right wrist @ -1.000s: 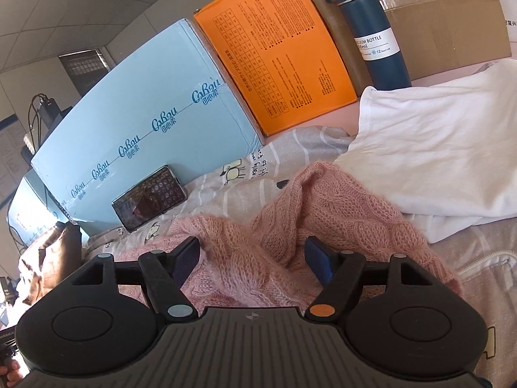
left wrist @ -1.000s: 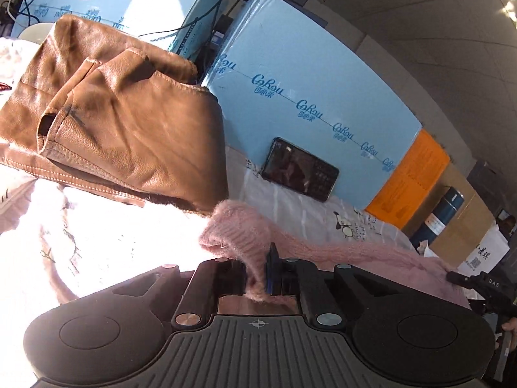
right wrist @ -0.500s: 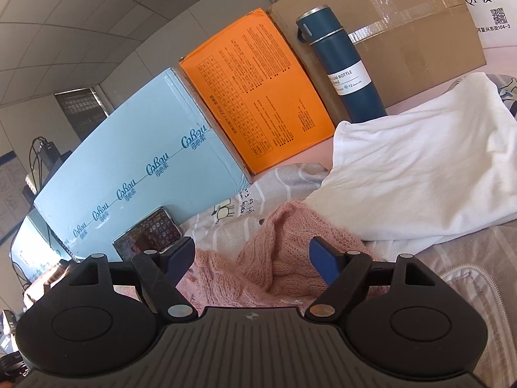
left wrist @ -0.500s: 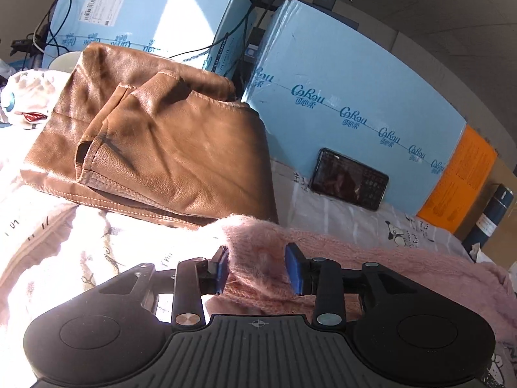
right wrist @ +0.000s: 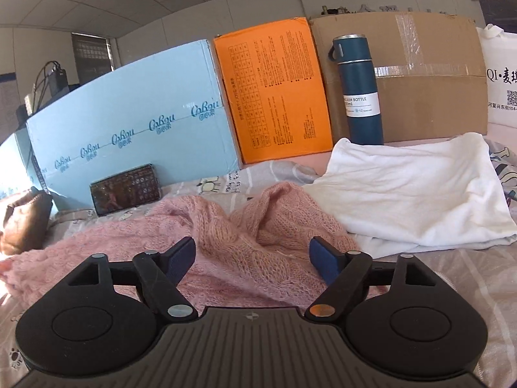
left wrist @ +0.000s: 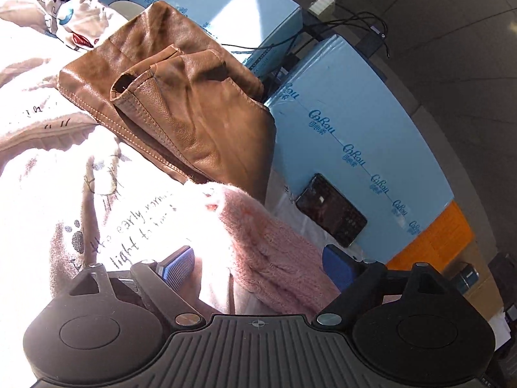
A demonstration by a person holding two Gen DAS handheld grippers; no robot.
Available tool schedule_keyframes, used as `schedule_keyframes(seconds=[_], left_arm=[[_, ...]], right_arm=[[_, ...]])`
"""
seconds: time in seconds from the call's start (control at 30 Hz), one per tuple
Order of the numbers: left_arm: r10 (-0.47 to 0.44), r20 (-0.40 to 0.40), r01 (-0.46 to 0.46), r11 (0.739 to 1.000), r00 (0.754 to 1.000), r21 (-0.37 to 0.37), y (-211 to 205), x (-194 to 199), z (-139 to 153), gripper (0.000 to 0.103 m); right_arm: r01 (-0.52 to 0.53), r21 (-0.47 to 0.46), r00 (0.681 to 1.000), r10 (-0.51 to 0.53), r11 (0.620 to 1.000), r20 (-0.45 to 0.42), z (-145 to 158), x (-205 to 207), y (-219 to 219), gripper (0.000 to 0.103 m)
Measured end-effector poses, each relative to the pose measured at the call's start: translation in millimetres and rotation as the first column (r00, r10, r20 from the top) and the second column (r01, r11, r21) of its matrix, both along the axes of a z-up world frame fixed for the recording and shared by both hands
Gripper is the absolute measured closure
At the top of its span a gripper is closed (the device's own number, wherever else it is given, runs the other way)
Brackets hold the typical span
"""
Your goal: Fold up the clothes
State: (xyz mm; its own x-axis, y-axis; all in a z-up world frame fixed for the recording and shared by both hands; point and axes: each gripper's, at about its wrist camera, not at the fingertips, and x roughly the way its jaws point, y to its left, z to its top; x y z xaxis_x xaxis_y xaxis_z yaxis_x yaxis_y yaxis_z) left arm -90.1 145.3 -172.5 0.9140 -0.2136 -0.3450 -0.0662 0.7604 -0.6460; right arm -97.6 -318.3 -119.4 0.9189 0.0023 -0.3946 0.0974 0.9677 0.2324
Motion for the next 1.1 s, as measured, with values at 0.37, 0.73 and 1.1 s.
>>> schedule_keyframes(seconds=[0.37, 0.73, 1.1], left_arm=[[-0.011, 0.020, 0.011, 1.000, 1.000, -0.010, -2, -3, -1, 0.013], [-0.054, 0.008, 0.054, 0.999, 0.999, 0.006, -7, -3, 2, 0.012], [-0.173, -0.107, 0.160, 0.979, 0.979, -0.125, -9, 38, 5, 0.007]], right_arm=[[0.105, -0.094, 0.994, -0.105, 0.990, 0.010, 26, 35, 7, 0.092], [0.208, -0.095, 0.978, -0.209, 0.974, -0.010, 10, 43, 12, 0.039], [-0.032, 0.094, 0.984, 0.015, 0.995, 0.178, 35, 9, 44, 0.020]])
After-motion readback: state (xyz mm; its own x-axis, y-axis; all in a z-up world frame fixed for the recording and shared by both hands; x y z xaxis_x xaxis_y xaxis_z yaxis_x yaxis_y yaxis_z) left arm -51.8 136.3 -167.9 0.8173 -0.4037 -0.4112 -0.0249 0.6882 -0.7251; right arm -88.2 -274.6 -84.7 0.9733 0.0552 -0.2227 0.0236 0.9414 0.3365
